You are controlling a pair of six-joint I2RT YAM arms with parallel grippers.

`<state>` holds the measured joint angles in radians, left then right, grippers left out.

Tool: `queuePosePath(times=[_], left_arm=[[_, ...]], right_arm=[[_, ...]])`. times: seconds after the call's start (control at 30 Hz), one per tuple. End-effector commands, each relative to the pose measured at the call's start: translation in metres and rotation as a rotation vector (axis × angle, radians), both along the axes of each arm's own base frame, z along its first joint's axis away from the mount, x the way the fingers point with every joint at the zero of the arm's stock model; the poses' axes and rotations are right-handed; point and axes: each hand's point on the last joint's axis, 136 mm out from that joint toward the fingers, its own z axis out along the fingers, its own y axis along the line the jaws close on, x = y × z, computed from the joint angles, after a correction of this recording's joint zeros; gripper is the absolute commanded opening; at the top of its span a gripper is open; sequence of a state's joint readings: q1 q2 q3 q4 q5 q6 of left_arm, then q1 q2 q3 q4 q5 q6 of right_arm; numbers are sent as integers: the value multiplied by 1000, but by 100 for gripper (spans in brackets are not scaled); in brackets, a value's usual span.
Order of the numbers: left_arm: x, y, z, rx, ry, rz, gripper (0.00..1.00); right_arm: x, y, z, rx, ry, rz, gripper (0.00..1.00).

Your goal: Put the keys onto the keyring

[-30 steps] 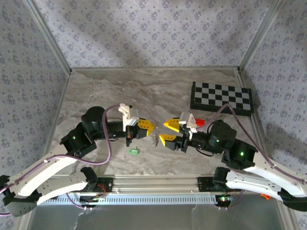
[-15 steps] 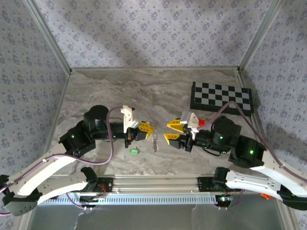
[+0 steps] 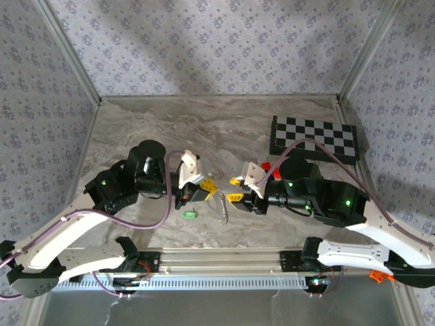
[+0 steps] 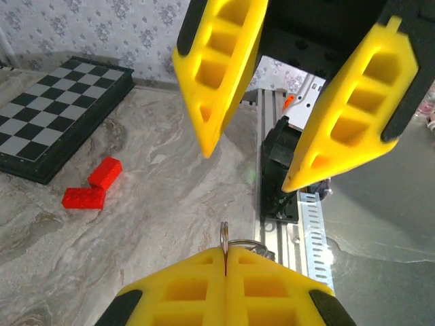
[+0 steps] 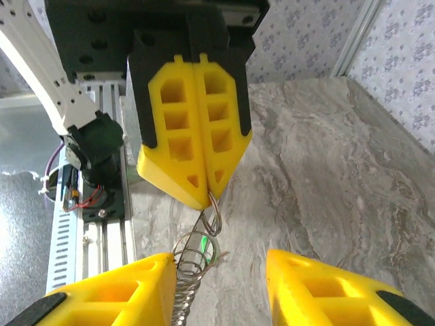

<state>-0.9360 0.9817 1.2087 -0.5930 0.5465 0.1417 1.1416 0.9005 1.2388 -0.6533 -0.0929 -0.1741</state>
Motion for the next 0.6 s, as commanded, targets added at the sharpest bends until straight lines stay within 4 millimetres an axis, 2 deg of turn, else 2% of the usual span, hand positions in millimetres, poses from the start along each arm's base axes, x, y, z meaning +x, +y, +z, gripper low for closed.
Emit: queuePosePath(times=[0.0, 0.4, 0.47, 0.53, 0.57], left_arm=[[-9, 3, 14, -12, -22, -49, 0], [-13, 1, 17, -3, -16, -82, 0], [-13, 1, 18, -4, -19, -85, 0], [-14, 1, 17, -3, -21, -86, 0], [-14, 1, 18, -4, -25, -84, 0]], right_arm=[[-8, 1, -2, -7, -7, 50, 40], [-9, 12, -9, 5, 18, 94, 32], [-8, 12, -8, 11, 17, 92, 32], [-6, 16, 2, 50, -3, 92, 32], [-5, 18, -13, 22, 11, 91, 31]])
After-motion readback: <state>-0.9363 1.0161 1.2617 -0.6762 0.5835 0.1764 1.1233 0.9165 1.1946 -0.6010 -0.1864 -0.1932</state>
